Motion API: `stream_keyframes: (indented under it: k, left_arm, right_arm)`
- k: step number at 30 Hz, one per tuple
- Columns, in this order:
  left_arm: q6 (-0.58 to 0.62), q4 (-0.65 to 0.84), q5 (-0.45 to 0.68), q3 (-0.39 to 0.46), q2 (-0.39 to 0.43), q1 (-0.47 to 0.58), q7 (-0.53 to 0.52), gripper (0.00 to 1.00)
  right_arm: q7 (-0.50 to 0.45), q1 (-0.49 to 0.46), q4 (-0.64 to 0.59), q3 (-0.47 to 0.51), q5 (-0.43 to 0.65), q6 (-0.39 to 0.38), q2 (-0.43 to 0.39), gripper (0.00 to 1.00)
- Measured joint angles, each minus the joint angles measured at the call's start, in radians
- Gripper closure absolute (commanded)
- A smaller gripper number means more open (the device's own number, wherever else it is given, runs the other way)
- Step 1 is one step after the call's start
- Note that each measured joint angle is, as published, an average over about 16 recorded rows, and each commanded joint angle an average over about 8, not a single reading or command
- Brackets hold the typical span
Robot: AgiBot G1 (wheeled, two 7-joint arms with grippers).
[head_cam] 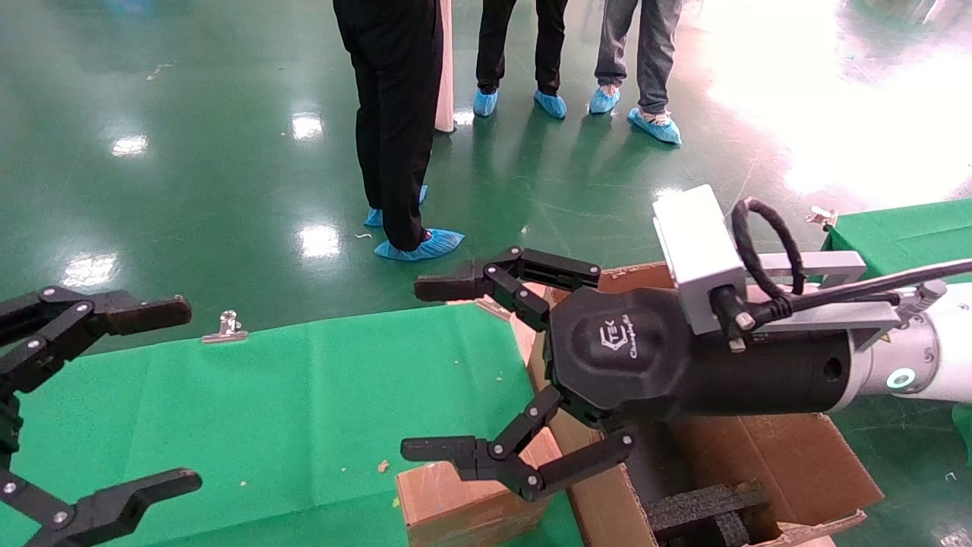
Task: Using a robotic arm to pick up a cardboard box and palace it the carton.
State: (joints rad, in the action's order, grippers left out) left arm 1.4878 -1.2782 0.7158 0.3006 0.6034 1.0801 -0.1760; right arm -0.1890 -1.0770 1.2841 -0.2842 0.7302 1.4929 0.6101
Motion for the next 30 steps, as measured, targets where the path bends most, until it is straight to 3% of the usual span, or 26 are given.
stream_keyframes:
  k: [10, 11, 18, 19, 30]
  left_arm:
    - [0.000, 0.000, 0.000, 0.000, 0.000, 0.000, 0.000, 0.00]
    - [0.000, 0.000, 0.000, 0.000, 0.000, 0.000, 0.000, 0.07]
    - [0.000, 0.000, 0.000, 0.000, 0.000, 0.000, 0.000, 0.94]
    - [0.000, 0.000, 0.000, 0.000, 0.000, 0.000, 0.000, 1.00]
    - [0.000, 0.000, 0.000, 0.000, 0.000, 0.000, 0.000, 1.00]
  right_arm:
    - [0.000, 0.000, 0.000, 0.000, 0.000, 0.000, 0.000, 0.00]
    - [0.000, 0.000, 0.000, 0.000, 0.000, 0.000, 0.000, 0.00]
    - [0.000, 0.000, 0.000, 0.000, 0.000, 0.000, 0.000, 0.00]
    - [0.000, 0.000, 0.000, 0.000, 0.001, 0.000, 0.000, 0.00]
    - [-0.016, -0.029, -0.032, -0.039, 0.079, 0.006, 0.003, 0.00]
